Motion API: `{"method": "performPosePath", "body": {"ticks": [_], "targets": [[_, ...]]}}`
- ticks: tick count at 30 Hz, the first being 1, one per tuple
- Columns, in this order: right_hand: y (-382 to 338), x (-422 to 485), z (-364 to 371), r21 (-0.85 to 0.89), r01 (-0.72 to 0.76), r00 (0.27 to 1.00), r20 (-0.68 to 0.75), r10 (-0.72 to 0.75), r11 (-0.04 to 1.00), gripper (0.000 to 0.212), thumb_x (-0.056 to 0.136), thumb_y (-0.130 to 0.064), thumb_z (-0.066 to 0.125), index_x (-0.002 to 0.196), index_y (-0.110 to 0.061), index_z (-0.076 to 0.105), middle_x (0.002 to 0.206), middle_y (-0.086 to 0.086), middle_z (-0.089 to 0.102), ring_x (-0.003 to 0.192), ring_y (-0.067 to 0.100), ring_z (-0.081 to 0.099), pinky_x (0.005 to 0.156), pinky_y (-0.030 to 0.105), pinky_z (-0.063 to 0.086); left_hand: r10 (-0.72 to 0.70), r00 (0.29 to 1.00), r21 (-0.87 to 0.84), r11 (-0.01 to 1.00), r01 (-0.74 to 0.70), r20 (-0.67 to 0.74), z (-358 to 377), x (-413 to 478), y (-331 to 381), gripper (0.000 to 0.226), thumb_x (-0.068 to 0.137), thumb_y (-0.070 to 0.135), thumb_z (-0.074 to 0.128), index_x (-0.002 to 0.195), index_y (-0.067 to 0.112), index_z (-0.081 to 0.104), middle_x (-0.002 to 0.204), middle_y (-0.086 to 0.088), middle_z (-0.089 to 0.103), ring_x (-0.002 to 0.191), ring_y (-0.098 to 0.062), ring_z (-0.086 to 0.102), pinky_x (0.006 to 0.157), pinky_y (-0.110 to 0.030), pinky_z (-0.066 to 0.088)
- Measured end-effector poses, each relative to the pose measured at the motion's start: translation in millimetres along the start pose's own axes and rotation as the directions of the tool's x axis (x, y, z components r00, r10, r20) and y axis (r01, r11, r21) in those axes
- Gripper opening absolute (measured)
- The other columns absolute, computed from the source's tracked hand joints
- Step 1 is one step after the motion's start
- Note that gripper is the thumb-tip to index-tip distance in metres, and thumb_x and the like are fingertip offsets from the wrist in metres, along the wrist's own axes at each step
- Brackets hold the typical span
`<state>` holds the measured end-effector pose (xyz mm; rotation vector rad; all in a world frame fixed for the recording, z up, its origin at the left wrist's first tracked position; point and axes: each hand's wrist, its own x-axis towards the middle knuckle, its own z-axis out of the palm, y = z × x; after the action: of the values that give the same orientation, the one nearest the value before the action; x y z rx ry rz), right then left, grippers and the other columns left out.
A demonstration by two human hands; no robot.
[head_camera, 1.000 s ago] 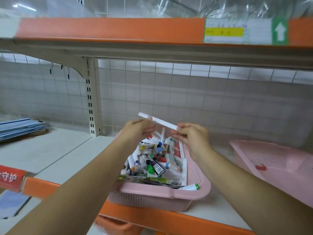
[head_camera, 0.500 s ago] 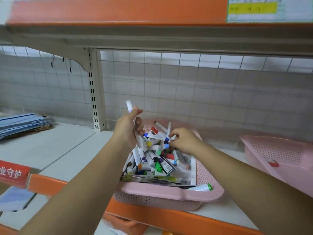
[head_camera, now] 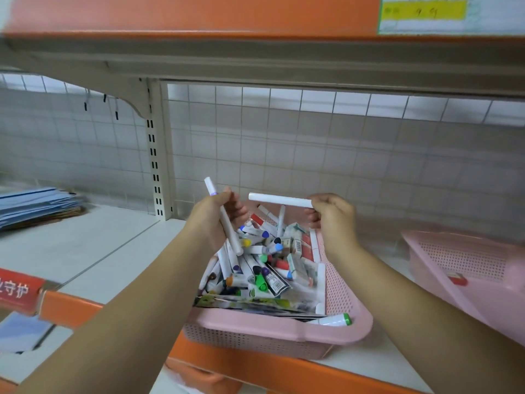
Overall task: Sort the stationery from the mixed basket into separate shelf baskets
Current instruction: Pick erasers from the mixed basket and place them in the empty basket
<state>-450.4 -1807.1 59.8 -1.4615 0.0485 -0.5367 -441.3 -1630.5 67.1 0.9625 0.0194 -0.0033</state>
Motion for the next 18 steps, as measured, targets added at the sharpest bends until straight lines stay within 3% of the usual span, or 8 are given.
{"method": "performPosePath", "body": {"ticks": [3, 6, 13, 18], "targets": [[-3.7, -6.6, 2.5, 0.136, -0.077, 0.995, 0.074, 0.067, 0.988, 0.024, 0.088, 0.008, 0.049, 0.073, -0.008, 0.059, 0.064, 0.010, 0.059, 0.054, 0.015, 0.051, 0.053, 0.021, 0.046, 0.016, 1.000, -0.021, 1.000, -0.015, 0.021, 1.2, -1.1, -0.5, 0.026, 0.098, 0.011, 0.042, 0.077, 0.000, 0.054, 0.073, -0.012, 0.054, 0.071, -0.023, 0.058, 0.064, -0.028, 0.056], [-5.4, -10.2, 5.2, 0.167, -0.099, 0.989, 0.123, 0.079, 0.981, 0.021, 0.087, 0.010, 0.050, 0.077, -0.005, 0.060, 0.066, 0.011, 0.061, 0.057, 0.016, 0.054, 0.053, 0.020, 0.050, 0.035, 0.997, -0.025, 0.999, -0.033, 0.067, 1.6, -3.0, 0.1, 0.019, 0.098, 0.010, 0.041, 0.090, -0.001, 0.055, 0.083, -0.015, 0.061, 0.079, -0.025, 0.063, 0.077, -0.032, 0.054], [-2.3, -14.7, 5.1, 0.069, -0.113, 0.951, 0.296, 0.088, 0.991, 0.018, 0.083, 0.012, 0.056, 0.081, -0.005, 0.061, 0.076, 0.014, 0.068, 0.058, 0.014, 0.062, 0.056, 0.019, 0.053, 0.062, 0.989, -0.042, 0.998, -0.057, 0.131, 0.7, -2.2, 1.8, 0.015, 0.094, 0.009, 0.047, 0.096, -0.001, 0.058, 0.092, -0.015, 0.066, 0.087, -0.025, 0.066, 0.075, -0.030, 0.057], [3.2, -26.6, 14.0, -0.150, 0.086, 0.886, 0.463, -0.007, 0.985, 0.020, 0.081, 0.000, 0.066, 0.075, -0.019, 0.066, 0.070, -0.002, 0.068, 0.060, 0.006, 0.061, 0.062, 0.022, 0.051, 0.084, 0.975, 0.010, 0.996, -0.088, 0.204, 4.9, -5.4, 0.4, 0.016, 0.097, 0.010, 0.042, 0.093, 0.003, 0.056, 0.084, -0.011, 0.064, 0.079, -0.021, 0.068, 0.072, -0.029, 0.058]]}}
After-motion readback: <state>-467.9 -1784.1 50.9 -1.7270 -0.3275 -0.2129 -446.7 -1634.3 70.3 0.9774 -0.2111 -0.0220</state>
